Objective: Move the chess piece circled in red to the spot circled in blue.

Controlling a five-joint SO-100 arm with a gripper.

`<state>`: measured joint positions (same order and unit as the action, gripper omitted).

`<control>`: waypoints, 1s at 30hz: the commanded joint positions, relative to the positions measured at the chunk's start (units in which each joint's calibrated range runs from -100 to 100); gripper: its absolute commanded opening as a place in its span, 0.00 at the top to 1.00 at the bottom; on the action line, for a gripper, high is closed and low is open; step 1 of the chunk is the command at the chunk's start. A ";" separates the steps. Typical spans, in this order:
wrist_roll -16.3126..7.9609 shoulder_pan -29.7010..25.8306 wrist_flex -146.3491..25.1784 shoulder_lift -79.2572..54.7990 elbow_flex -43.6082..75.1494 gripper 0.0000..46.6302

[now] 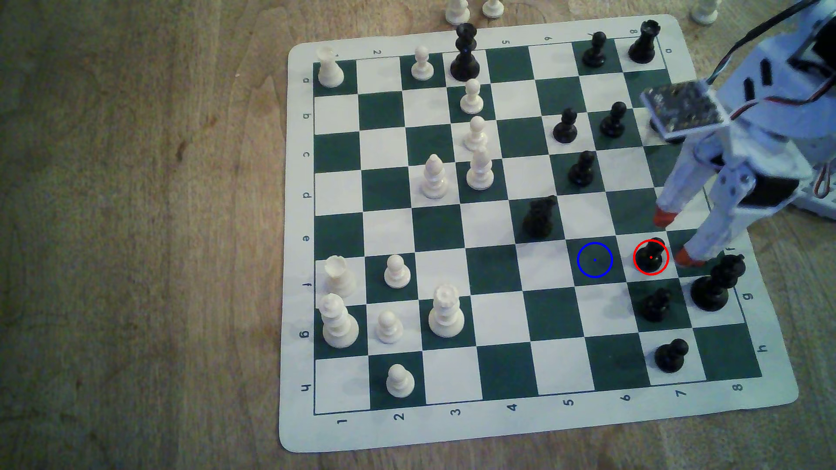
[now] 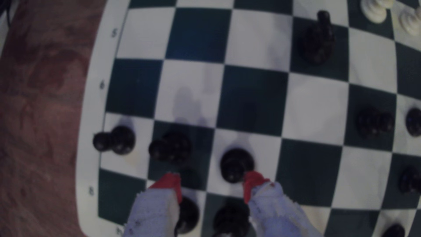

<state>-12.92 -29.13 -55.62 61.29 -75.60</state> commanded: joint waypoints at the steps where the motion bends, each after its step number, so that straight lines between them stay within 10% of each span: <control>1: 0.05 0.70 2.46 -0.76 -0.29 0.68; 30: -0.29 2.26 13.11 -4.84 -7.18 0.74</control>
<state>-13.06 -26.70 -43.51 56.51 -83.64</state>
